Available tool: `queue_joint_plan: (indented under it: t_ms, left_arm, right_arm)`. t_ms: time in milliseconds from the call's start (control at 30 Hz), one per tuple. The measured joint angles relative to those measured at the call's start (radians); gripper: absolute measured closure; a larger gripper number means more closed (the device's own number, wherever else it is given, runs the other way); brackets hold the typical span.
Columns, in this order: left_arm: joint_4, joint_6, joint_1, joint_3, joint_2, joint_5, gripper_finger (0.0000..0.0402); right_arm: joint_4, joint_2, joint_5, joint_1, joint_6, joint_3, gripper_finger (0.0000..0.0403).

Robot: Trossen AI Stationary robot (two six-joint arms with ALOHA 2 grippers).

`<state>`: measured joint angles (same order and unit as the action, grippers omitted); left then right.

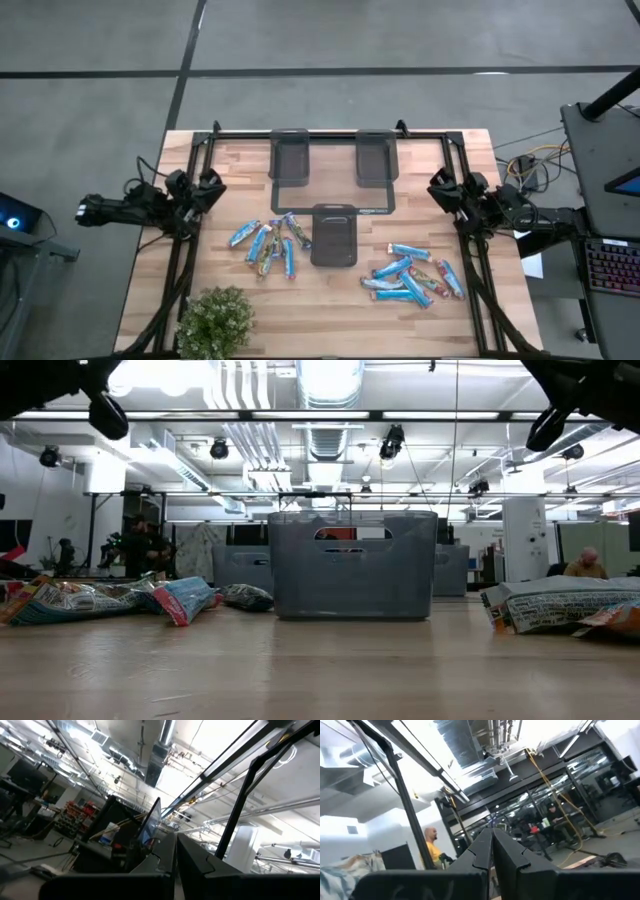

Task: Pick and place Granola Bars by type
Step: Put the yellow granola bar into the right black bin

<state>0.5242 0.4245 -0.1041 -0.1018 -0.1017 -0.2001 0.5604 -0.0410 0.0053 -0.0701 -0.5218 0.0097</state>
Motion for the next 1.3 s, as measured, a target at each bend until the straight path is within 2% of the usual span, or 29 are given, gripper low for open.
queue_joint_plan:
  t_ms: [167,333,467,633,800,933,1100,1300]
  left_arm:
    - [0.0,-0.053,0.0,-0.056,-0.004,-0.003,0.0401]
    - [-0.031,-0.11,0.0,-0.144,-0.041,-0.003,0.0401]
    - [-0.15,-0.129,0.0,-0.257,-0.103,-0.003,0.0401]
    - [-0.38,-0.136,0.0,-0.46,-0.211,-0.003,0.0401]
    - [-0.611,-0.191,0.0,-0.673,-0.343,-0.003,0.0401]
    - [-0.735,-0.214,0.0,-0.809,-0.441,-0.003,0.0401]
    - [-0.839,-0.218,0.0,-0.92,-0.531,-0.003,0.0401]
    - [-0.878,-0.221,0.0,-0.978,-0.595,-0.003,0.0401]
  right_arm:
    - [-0.003,-0.003,0.032,0.0,-0.003,0.031,0.0394]
    - [-0.061,-0.037,0.046,0.0,0.006,0.144,0.0394]
    - [-0.227,-0.098,0.048,0.0,0.005,0.286,0.0394]
    - [-0.446,-0.211,0.048,0.0,0.01,0.493,0.0394]
    - [-0.637,-0.329,0.048,0.0,0.074,0.689,0.0394]
    - [-0.78,-0.413,0.047,0.0,0.115,0.827,0.0394]
    - [-0.92,-0.503,0.043,0.0,0.133,0.973,0.0394]
    - [-1.114,-0.594,0.04,0.0,0.141,1.134,0.0394]
